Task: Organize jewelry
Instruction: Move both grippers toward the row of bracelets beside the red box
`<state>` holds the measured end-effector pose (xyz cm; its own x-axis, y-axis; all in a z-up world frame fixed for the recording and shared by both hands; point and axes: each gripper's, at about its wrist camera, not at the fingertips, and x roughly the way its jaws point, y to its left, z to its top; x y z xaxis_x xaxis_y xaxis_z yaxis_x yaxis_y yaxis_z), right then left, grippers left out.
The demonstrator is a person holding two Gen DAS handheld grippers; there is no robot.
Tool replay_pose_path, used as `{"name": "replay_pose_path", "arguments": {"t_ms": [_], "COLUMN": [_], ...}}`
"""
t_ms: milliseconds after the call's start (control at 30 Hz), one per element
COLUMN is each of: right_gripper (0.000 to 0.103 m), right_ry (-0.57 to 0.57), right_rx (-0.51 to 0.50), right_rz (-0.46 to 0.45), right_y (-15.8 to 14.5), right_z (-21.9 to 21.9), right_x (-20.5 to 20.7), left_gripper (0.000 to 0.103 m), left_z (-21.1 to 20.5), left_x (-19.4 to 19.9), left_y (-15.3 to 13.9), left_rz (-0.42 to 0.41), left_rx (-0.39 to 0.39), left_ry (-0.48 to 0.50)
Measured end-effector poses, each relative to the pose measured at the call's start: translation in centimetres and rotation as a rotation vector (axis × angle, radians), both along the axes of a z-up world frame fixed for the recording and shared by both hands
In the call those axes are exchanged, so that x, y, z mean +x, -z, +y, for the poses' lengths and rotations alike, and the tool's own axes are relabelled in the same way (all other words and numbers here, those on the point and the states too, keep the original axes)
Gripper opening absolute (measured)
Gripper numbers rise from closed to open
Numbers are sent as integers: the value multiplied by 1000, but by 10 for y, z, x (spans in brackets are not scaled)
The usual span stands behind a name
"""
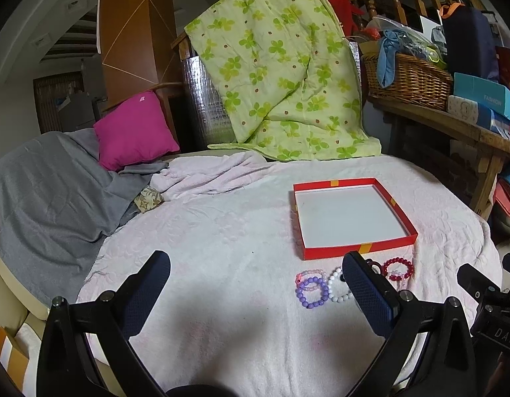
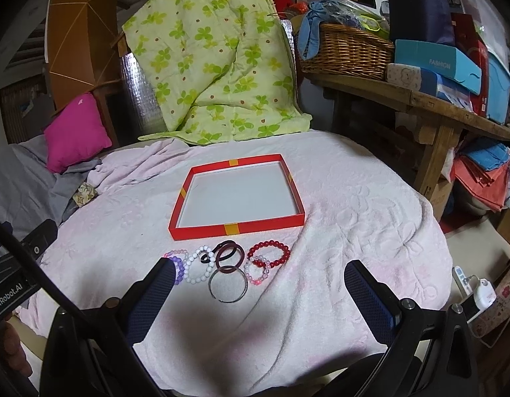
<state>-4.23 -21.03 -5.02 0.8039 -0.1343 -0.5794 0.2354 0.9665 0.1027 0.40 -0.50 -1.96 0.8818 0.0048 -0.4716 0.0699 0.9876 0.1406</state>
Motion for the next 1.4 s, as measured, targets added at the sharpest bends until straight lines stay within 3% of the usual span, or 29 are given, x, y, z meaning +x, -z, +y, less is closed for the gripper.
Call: {"name": "replay_pose_path", "arguments": {"t_ms": [933,1033,1133,1200,1300,1400], "right_gripper": [103,103,103,97,79,63], "right_ry": [10,-20,-47,-81,-103,-114], "right_rx": [26,52,109,168,280,350], "right_rz": [32,16,1,-11,17,103], "right_y": [14,20,30,41,63,85], "right_z": [-16,-30,-53,-73,-102,-123], "right_x": [29,35,42,48,66,81], "left_gripper": [103,103,103,103,103,103], "left_z": [1,5,13,17,7,-3], "left_x": [30,42,59,74,92,102], "left_y": [16,28,48,62,83,102], "left_rz": [12,54,84,89,76,147], "left_rx": [-5,-20,-89,-112,-161,-168], "left_ry": [-1,42,112,143,186,225]}}
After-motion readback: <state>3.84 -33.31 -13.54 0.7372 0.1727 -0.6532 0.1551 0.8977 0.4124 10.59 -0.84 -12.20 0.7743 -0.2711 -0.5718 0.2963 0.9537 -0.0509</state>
